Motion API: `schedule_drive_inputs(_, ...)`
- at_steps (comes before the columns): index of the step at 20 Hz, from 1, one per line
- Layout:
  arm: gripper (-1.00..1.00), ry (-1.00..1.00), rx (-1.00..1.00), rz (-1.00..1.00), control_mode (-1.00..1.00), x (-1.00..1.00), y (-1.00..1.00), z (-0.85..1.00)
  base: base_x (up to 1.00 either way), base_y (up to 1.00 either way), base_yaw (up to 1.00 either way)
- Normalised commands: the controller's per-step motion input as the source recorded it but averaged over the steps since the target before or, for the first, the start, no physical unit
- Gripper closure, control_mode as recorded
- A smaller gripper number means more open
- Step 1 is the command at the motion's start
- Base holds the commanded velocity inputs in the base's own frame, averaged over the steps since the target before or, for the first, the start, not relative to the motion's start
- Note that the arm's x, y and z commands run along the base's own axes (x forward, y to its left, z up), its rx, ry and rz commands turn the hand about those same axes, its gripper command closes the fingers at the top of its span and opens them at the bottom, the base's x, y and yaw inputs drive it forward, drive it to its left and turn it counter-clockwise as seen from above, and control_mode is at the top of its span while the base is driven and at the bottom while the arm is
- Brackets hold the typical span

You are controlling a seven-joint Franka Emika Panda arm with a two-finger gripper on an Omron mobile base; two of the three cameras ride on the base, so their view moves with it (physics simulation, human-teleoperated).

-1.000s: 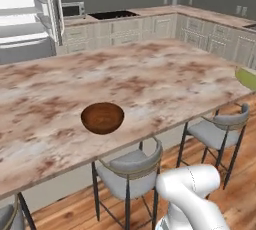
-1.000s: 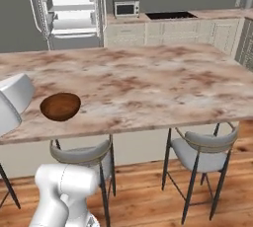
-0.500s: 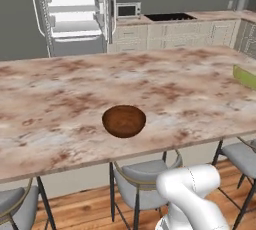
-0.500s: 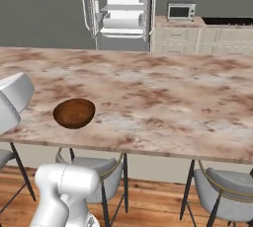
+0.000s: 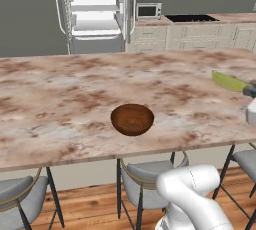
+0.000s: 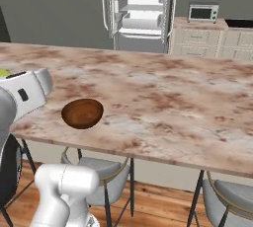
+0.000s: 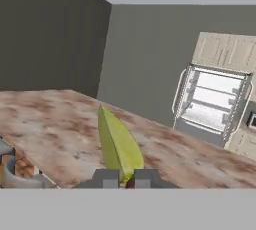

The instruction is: There is a bowl on the dining counter. Grab a lemon wedge from the fridge and place it in the bowl. Then get the liquor bottle and glass cup from the cabinet and place them next to the bowl.

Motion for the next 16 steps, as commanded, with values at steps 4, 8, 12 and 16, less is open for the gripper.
schedule_drive_inputs(4, 1.0, 0.66, -0.15, 0.05, -1.0, 0.63, 0.32, -0.34, 0.0, 0.0, 0.0)
schedule_drive_inputs(8, 1.0, 0.52, -0.17, 0.03, -1.0, 0.45, 0.38, -0.48, 0.0, 0.0, 0.0)
schedule_drive_inputs(12, 1.0, 0.44, -0.15, 0.01, -1.0, 0.37, 0.27, -0.49, 0.0, 0.0, 0.0)
schedule_drive_inputs(16, 1.0, 0.29, -0.09, 0.02, -1.0, 0.14, 0.01, -0.49, 0.0, 0.0, 0.0)
